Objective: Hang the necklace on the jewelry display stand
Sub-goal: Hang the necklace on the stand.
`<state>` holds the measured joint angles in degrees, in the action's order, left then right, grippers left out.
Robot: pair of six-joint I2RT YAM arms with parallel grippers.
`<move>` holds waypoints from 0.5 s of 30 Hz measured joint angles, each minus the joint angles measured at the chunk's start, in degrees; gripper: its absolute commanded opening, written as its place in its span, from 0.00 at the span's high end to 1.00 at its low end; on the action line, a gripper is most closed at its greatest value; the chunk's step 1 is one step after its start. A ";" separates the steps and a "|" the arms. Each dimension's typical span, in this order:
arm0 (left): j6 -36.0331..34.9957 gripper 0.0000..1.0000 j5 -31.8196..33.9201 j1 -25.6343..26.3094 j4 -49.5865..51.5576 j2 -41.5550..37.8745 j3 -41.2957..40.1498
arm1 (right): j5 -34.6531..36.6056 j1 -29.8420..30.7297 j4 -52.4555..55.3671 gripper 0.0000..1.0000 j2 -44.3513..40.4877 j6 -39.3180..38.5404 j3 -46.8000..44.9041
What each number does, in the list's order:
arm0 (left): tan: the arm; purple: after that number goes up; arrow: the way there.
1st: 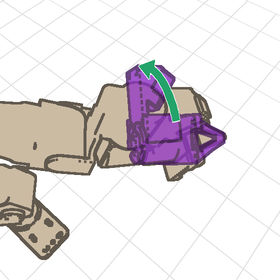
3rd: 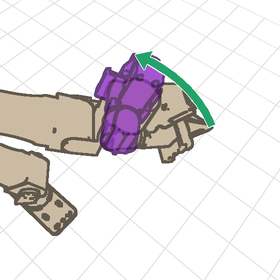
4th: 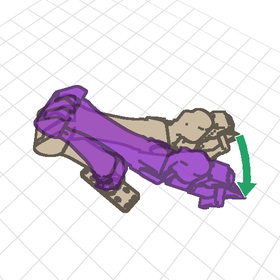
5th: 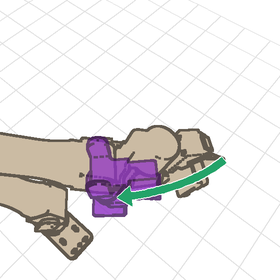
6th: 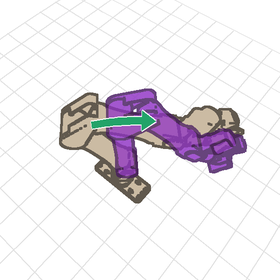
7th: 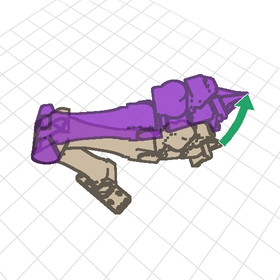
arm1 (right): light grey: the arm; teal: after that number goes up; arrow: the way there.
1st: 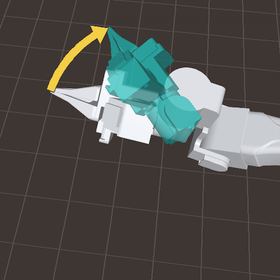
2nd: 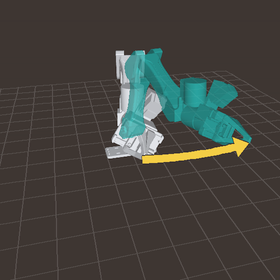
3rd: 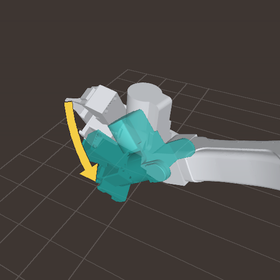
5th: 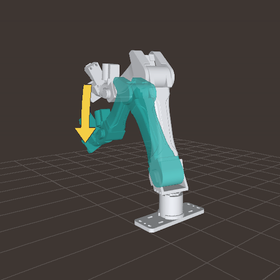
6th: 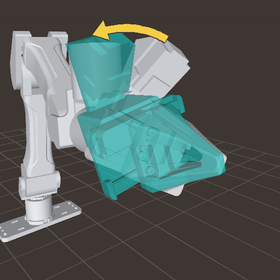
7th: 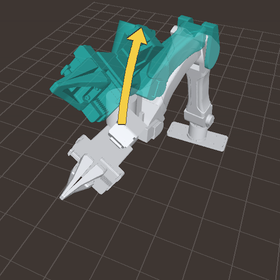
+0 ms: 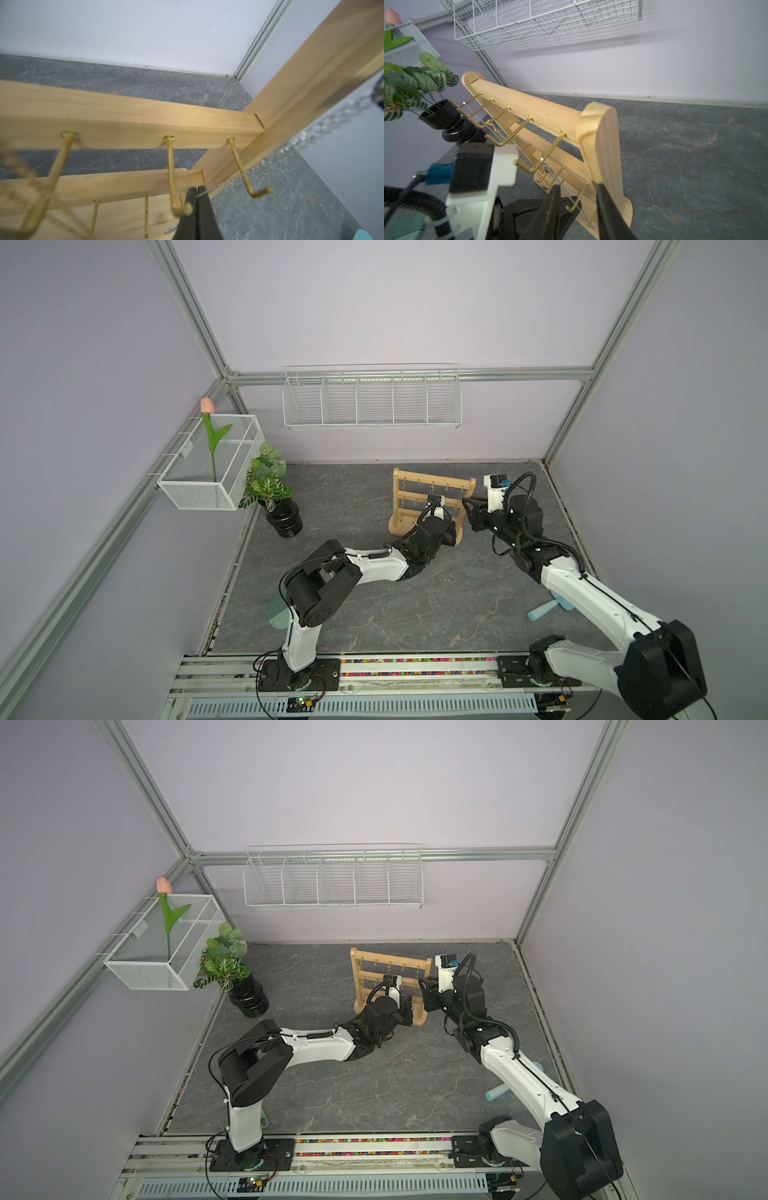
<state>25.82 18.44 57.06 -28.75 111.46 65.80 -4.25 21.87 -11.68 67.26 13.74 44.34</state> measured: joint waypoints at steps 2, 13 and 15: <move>0.00 0.91 0.00 0.00 0.04 0.00 0.00 | 0.04 -0.02 0.50 0.61 -0.63 -0.07 -0.04; -0.17 0.74 0.55 0.46 0.35 -0.09 -0.17 | 0.35 -0.02 4.13 0.59 -3.43 -0.17 -0.11; -0.17 0.72 0.76 0.76 0.35 -0.33 -0.46 | 0.37 -0.02 4.83 0.58 -3.96 -0.33 -0.11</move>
<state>25.65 19.20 57.82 -28.40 111.13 65.34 -3.88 21.85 -6.85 63.31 13.41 44.23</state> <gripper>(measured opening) 0.267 0.412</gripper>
